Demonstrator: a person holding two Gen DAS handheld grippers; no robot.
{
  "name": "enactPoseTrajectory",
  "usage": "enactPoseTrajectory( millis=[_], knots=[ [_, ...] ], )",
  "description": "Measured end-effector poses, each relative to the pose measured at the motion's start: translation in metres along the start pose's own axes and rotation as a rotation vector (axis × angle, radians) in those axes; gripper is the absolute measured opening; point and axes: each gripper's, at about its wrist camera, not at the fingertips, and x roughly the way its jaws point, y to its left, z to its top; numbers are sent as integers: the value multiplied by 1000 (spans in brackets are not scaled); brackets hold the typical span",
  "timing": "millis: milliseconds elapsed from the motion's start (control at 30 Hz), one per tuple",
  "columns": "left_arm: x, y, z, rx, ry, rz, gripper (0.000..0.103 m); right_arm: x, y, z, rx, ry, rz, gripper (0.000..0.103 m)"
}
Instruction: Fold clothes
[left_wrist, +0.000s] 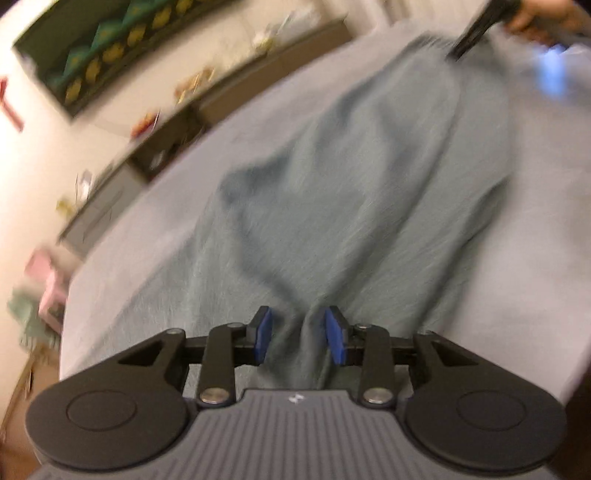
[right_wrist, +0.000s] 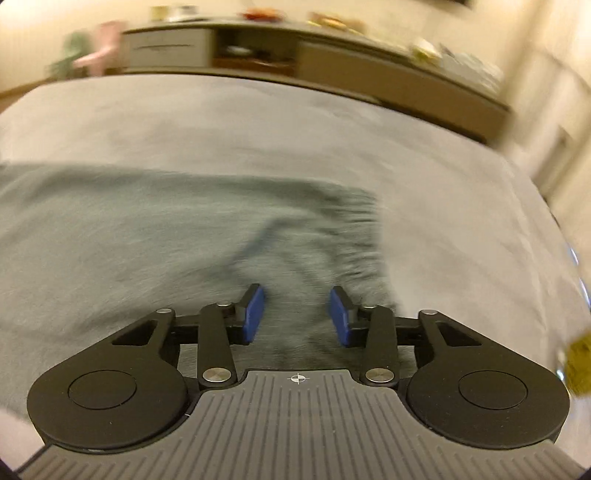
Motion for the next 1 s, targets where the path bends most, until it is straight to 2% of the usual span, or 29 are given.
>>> enactPoseTrajectory(
  millis=[100, 167, 200, 267, 333, 433, 500, 533, 600, 633, 667, 733, 800, 833, 900, 933, 967, 1000],
  knots=[
    [7, 21, 10, -102, 21, -67, 34, 4, -19, -1, 58, 0, -23, 33],
    [-5, 42, 16, -178, -27, -156, 34, 3, -15, -3, 29, -10, -98, 33],
    [-11, 54, 17, -221, -49, -164, 34, -1, -6, -2, -6, -18, -157, 32],
    [-16, 81, 19, -297, -68, -92, 34, -9, 13, -2, -75, -40, -265, 27],
    [-8, 104, 17, -343, -49, -53, 33, -38, 55, 1, -121, -143, -199, 27],
    [23, 117, 11, -391, 19, -57, 33, -73, 137, -6, -203, -191, 151, 26],
    [44, 115, 5, -399, 70, -38, 33, -84, 187, -18, -307, -170, 356, 27],
    [49, 114, 1, -406, 70, -26, 35, -85, 207, -26, -364, -148, 411, 26],
    [51, 118, -5, -437, 51, -8, 39, -73, 221, -37, -458, -91, 428, 27],
    [50, 120, -7, -452, 57, -5, 40, -67, 227, -42, -499, -62, 435, 32],
    [44, 121, -9, -439, 58, -1, 39, -67, 219, -44, -485, -37, 427, 36],
    [25, 129, -21, -379, 21, 39, 39, -65, 206, -43, -452, 6, 366, 40],
    [8, 157, -45, -386, -5, 167, 40, -63, 204, -43, -428, 27, 326, 44],
    [1, 177, -61, -426, -3, 247, 43, -59, 204, -41, -407, 32, 311, 44],
    [-7, 228, -103, -612, 26, 411, 50, -63, 210, -45, -397, 29, 263, 43],
    [-7, 251, -122, -701, 44, 453, 51, -68, 213, -41, -385, 9, 238, 43],
    [-6, 272, -140, -768, 57, 463, 52, -72, 216, -37, -372, -11, 216, 43],
    [-3, 285, -150, -792, 61, 445, 56, -74, 220, -30, -347, -30, 212, 43]
  ],
)
